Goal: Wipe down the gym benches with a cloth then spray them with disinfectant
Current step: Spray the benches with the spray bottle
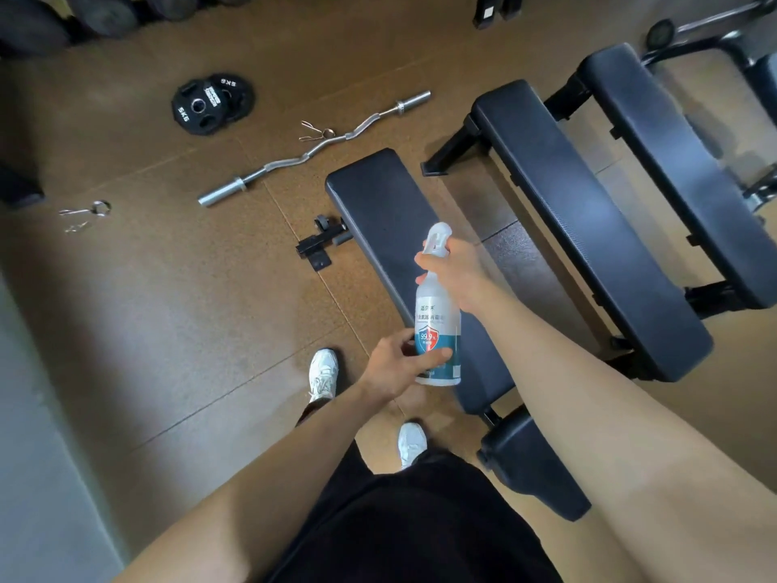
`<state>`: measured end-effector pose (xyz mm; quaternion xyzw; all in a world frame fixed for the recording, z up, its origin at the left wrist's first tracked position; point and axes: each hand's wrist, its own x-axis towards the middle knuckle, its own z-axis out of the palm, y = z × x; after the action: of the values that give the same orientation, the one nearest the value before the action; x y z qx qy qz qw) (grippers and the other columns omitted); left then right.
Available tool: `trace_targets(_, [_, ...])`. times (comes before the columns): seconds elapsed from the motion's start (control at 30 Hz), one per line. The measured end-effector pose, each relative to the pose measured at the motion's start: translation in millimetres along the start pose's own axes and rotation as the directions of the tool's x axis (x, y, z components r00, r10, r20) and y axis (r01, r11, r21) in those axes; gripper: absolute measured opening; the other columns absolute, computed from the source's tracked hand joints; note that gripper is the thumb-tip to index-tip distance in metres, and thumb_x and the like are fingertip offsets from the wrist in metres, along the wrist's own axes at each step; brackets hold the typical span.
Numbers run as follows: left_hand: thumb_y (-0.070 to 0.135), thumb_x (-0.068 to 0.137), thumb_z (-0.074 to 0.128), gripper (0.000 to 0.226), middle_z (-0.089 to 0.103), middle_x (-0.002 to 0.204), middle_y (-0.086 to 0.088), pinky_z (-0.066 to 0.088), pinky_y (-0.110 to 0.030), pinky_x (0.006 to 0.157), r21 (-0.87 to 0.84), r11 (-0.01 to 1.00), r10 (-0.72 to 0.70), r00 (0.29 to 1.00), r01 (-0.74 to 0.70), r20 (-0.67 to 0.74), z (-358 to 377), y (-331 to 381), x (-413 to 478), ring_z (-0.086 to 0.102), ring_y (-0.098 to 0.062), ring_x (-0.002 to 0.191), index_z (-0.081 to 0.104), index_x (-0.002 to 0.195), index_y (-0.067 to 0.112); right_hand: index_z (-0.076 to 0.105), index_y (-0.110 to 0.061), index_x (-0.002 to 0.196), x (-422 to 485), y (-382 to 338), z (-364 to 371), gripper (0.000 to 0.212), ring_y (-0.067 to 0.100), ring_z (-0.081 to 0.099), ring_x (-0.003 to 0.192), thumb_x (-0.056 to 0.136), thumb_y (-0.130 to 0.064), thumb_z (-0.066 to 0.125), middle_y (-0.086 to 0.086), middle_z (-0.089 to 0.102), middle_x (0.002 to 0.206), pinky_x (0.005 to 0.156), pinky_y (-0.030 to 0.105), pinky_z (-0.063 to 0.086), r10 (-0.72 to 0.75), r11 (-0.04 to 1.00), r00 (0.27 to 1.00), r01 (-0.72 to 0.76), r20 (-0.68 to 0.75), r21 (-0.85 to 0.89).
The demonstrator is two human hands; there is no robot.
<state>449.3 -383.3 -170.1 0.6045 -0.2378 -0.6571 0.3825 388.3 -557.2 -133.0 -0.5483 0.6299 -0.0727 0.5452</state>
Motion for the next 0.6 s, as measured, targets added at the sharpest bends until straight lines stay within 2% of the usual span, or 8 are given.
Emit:
trace_targets(0.07, [0.037,0.087,0.081,0.046,0.075,0.116,-0.001,0.062,-0.032,0.091,0.028,1.0,0.014,0.998,-0.013,-0.058,23.5,-12.2,-7.5,0.075,-0.013,0.102,0.067,0.125,0.015,0.063,-0.014,0.112,-12.0,17.2,-11.7,0.024,0.015,0.075,0.071,0.093,-0.026,0.07,0.004,0.071,0.102,0.054,0.022,0.055,-0.031,0.999,0.999,0.03,-0.032,-0.018])
trace_targets(0.17, [0.037,0.086,0.082,0.047,0.074,0.116,0.001,0.062,-0.029,0.09,0.031,0.999,0.013,0.994,-0.01,-0.108,58.4,-28.2,-22.5,0.074,-0.013,0.102,0.066,0.126,0.016,0.064,-0.011,0.108,-29.7,46.9,-31.8,0.021,0.014,0.075,0.066,0.093,-0.024,0.069,0.005,0.073,0.102,0.055,0.022,0.054,-0.065,0.998,0.997,0.065,-0.036,-0.008])
trace_targets(0.33, [0.043,0.084,0.083,0.043,0.078,0.106,0.0,0.063,-0.034,0.087,-0.024,1.0,-0.02,0.99,0.017,-0.137,127.2,-52.9,-50.2,0.076,-0.016,0.097,0.07,0.117,0.019,0.064,-0.008,0.11,-58.4,91.4,-67.1,0.025,0.015,0.074,0.061,0.09,-0.019,0.073,0.004,0.07,0.096,0.049,0.021,0.054,-0.111,0.994,0.992,0.111,0.053,-0.007])
trace_targets(0.37, [0.043,0.084,0.083,0.043,0.079,0.105,-0.001,0.063,-0.035,0.086,-0.029,0.999,-0.025,0.989,0.021,-0.144,139.9,-57.0,-55.0,0.077,-0.017,0.096,0.071,0.117,0.018,0.063,-0.005,0.109,-64.1,99.6,-74.3,0.024,0.015,0.073,0.059,0.09,-0.018,0.072,0.005,0.069,0.093,0.049,0.022,0.054,-0.105,0.994,0.993,0.105,0.061,0.007])
trace_targets(0.5, [0.033,0.089,0.081,0.035,0.078,0.101,0.002,0.058,-0.021,0.073,0.024,0.999,-0.026,0.988,0.03,-0.155,177.0,-63.6,-73.5,0.076,-0.009,0.09,0.07,0.118,0.017,0.062,-0.003,0.102,-83.5,134.5,-103.5,0.016,0.016,0.072,0.056,0.091,-0.013,0.067,0.009,0.068,0.09,0.055,0.028,0.056,-0.061,0.996,0.998,0.059,0.028,0.066])
trace_targets(0.6, [0.034,0.088,0.081,0.03,0.079,0.097,0.001,0.062,-0.028,0.075,0.021,0.997,-0.07,0.99,0.073,-0.121,199.7,-66.4,-83.7,0.077,-0.011,0.088,0.071,0.113,0.02,0.064,-0.001,0.108,-98.0,152.7,-122.7,0.024,0.024,0.076,0.066,0.088,-0.012,0.072,0.009,0.069,0.096,0.07,0.045,0.064,-0.038,0.993,0.998,0.031,0.056,0.11])
